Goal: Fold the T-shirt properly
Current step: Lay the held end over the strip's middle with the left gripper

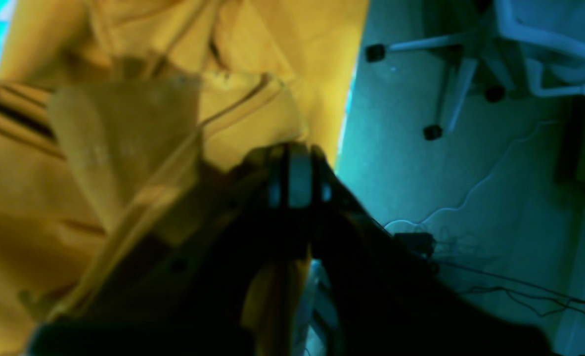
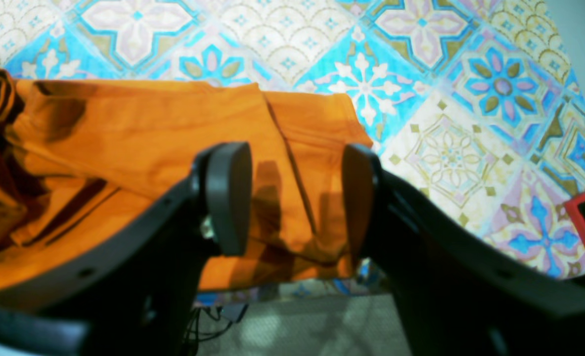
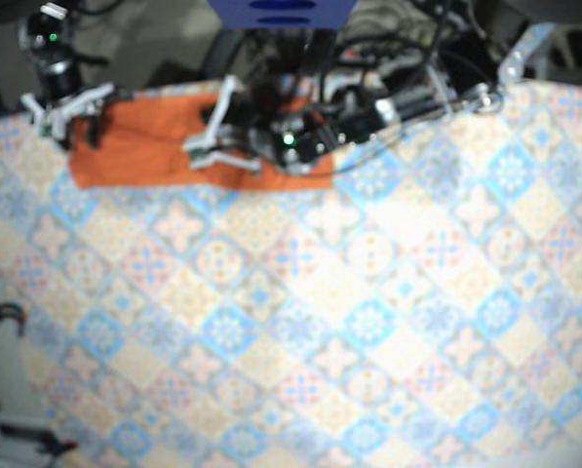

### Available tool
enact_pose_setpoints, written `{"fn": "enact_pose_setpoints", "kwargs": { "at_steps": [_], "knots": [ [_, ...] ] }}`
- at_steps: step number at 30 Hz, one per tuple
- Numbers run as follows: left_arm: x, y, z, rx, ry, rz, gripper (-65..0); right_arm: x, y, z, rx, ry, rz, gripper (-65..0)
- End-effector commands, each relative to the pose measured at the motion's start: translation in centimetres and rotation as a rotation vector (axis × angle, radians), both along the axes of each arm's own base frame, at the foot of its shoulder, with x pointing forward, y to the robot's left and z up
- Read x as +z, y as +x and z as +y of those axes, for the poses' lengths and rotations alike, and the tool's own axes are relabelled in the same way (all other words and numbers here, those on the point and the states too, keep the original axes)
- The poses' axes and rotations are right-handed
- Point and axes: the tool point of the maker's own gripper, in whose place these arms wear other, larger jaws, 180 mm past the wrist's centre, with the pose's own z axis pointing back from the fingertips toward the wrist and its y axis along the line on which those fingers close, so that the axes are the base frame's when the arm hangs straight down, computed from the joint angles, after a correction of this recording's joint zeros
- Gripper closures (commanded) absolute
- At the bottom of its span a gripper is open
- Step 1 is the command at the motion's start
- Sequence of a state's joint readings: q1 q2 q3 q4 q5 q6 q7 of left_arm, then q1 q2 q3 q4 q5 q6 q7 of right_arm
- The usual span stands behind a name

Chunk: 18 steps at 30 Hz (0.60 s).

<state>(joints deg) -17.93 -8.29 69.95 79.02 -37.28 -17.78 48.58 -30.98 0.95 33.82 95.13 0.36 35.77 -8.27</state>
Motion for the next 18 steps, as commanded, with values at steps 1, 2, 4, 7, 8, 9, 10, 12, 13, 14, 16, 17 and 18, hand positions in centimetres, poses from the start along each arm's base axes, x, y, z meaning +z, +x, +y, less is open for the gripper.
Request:
{"fn": "enact_pose_setpoints", "kwargs": {
  "at_steps": [1, 2, 4, 7, 8, 9, 10, 12, 13, 14, 16, 17, 18],
  "knots": [
    [2.2, 0.4, -1.6, -0.013, -0.076, -0.022, -2.5, 1.1, 0.4, -0.5, -0.003, -0.01, -0.041, -28.5],
    [2.6, 0.3, -1.6, -0.018, -0.086, -0.028, -5.7, 1.1, 0.4, -0.5, -0.003, -0.01, -0.041, -28.5],
    [3.4, 0.2, -1.7, -0.027, -0.109, -0.042, -14.1, 1.0, 0.4, -0.5, -0.003, -0.01, -0.04, -28.5],
    [4.7, 0.0, -2.0, -0.04, -0.144, -0.057, -25.9, 1.0, 0.3, -0.5, -0.003, -0.01, -0.037, -28.5],
    [5.1, -0.1, -2.2, -0.044, -0.154, -0.061, -29.6, 0.9, 0.3, -0.5, -0.004, -0.009, -0.034, -28.5],
    [5.3, -0.2, -2.3, -0.047, -0.159, -0.064, -32.4, 0.9, 0.3, -0.5, -0.004, -0.009, -0.034, -28.5],
    [5.3, 0.0, -2.1, -0.046, -0.156, -0.069, -34.8, 0.9, 0.3, -0.5, -0.004, -0.009, -0.034, -28.5],
    [5.0, 0.7, -0.9, -0.026, -0.141, -0.075, -37.4, 0.9, 0.3, -0.5, -0.004, -0.009, -0.032, -28.5],
    [5.5, 1.7, -0.4, 0.007, -0.15, -0.087, -37.3, 0.9, 0.3, -0.6, -0.005, -0.01, -0.032, -28.5],
    [5.7, 3.3, 0.7, 0.058, -0.147, -0.101, -36.7, 0.9, 0.3, -0.6, -0.005, -0.01, -0.032, -28.5],
    [5.6, 5.6, 3.4, 0.171, -0.139, -0.103, -31.5, 0.9, 0.3, -0.6, -0.005, -0.01, -0.032, -28.5],
    [5.7, 6.8, 4.4, 0.221, -0.137, -0.108, -27.2, 0.9, 0.3, -0.6, -0.005, -0.01, -0.032, -28.5],
    [5.7, 7.5, 5.3, 0.256, -0.135, -0.111, -22.5, 0.7, 0.1, -0.6, -0.008, -0.006, -0.026, -28.5]
  ]
}}
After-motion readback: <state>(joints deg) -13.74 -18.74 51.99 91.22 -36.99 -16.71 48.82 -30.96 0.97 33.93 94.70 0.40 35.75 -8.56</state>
